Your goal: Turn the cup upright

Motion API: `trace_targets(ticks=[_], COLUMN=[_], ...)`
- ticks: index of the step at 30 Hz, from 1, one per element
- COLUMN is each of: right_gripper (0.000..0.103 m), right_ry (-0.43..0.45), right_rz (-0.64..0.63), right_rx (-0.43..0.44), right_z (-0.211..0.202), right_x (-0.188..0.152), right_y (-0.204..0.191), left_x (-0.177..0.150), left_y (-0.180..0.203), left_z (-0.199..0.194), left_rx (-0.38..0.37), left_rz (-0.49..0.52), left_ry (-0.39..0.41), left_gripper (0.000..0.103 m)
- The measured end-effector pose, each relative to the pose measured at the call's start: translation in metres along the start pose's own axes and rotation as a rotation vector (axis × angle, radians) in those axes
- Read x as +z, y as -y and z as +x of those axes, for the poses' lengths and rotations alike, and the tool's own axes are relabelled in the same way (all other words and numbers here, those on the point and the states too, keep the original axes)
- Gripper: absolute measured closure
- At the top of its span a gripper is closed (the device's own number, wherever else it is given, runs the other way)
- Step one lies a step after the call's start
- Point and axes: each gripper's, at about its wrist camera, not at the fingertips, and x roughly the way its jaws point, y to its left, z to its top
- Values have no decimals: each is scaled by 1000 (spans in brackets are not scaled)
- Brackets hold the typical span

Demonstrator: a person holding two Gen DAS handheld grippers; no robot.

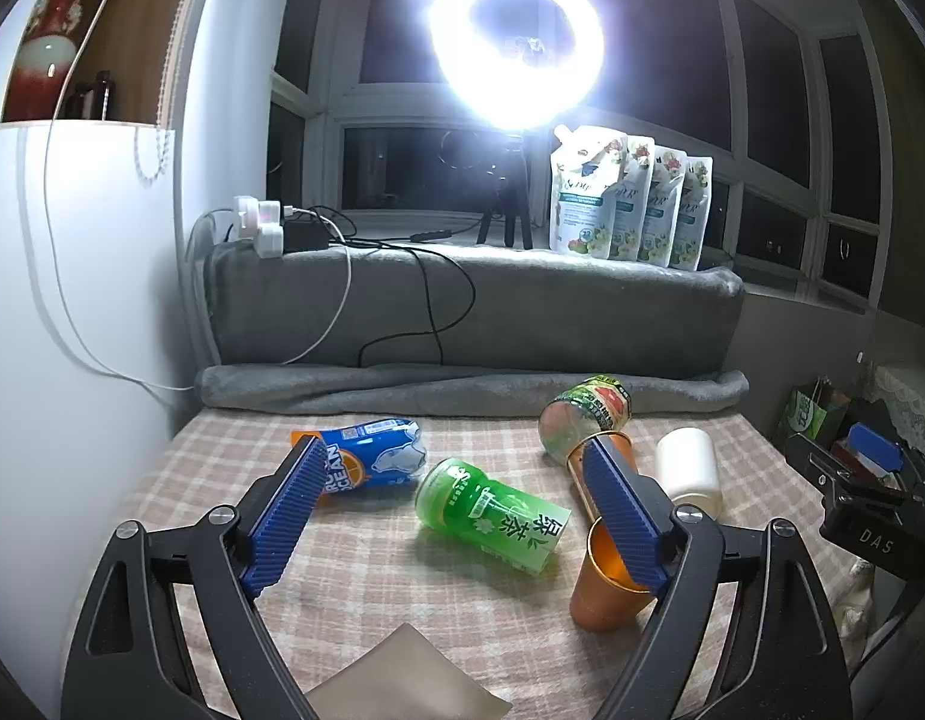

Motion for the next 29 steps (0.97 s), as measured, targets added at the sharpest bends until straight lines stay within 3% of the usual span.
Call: trace_targets(ticks=[29], right_gripper=[0], right_ry=[0], right_rz=[-9], right_rx=[4], right_z=[3], right_x=[1], right_y=[-2], left_x=[5], left_y=[-4], left_z=[-2], left_rx=[4], left_rz=[-7], left_ry=[18], left_gripper=[16])
